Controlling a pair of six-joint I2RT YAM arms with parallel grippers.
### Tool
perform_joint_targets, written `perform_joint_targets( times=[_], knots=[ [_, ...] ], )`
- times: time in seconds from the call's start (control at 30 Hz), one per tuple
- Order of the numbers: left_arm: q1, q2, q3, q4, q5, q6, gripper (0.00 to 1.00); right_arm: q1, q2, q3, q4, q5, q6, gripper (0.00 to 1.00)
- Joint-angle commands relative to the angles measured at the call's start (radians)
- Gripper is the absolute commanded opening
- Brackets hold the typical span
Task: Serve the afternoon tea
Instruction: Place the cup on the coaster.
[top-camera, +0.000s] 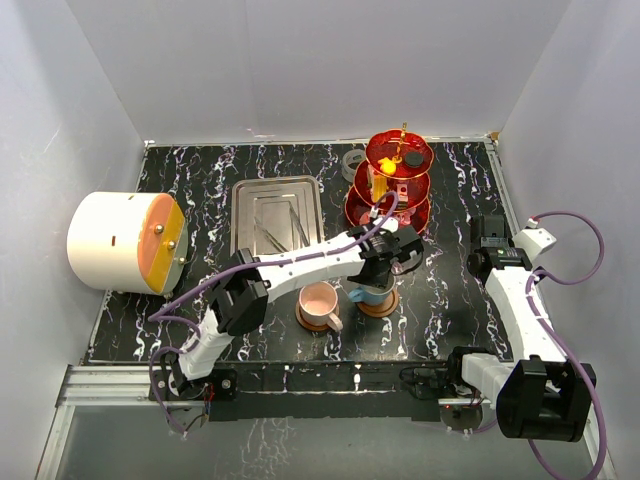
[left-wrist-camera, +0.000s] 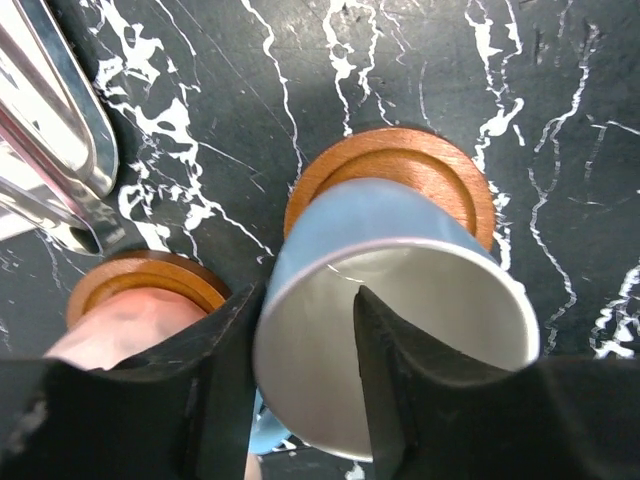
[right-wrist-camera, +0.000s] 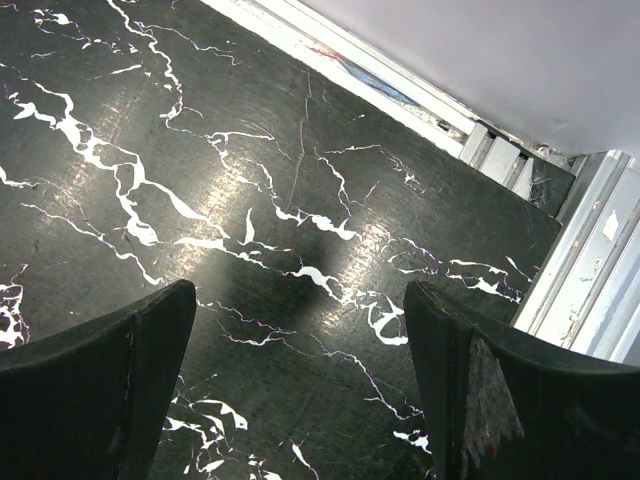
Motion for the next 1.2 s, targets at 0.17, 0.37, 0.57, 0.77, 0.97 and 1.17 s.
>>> perform_joint_targets(
  times=[0.17, 0.37, 0.57, 0.77, 0.97, 1.17],
  knots=[
    [0.026, -0.15, -0.067, 0.082, 0.087, -0.005, 0.56, 0.002, 0.003, -0.003, 0.033, 0.028, 0.004, 0.85],
    [0.044, -0.196, -0.143, 0.151, 0.176, -0.017, 0.54, 0.002, 0.001, -0.002, 0.033, 0.028, 0.004, 0.85],
    [0.054, -0.22, -0.219, 0.21, 0.235, -0.029, 0.47, 0.002, 0.004, -0.002, 0.033, 0.028, 0.004, 0.85],
    [0.068, -0.217, -0.23, 0.207, 0.239, -0.031, 0.34, 0.002, 0.002, -0.003, 0.033, 0.028, 0.004, 0.85],
    [0.072, -0.213, -0.218, 0.206, 0.249, -0.03, 0.31, 0.002, 0.002, -0.003, 0.033, 0.028, 0.004, 0.85],
    [0.072, -0.221, -0.228, 0.214, 0.254, -0.025, 0.47, 0.002, 0.0, 0.002, 0.033, 0.028, 0.004, 0.85]
  ],
)
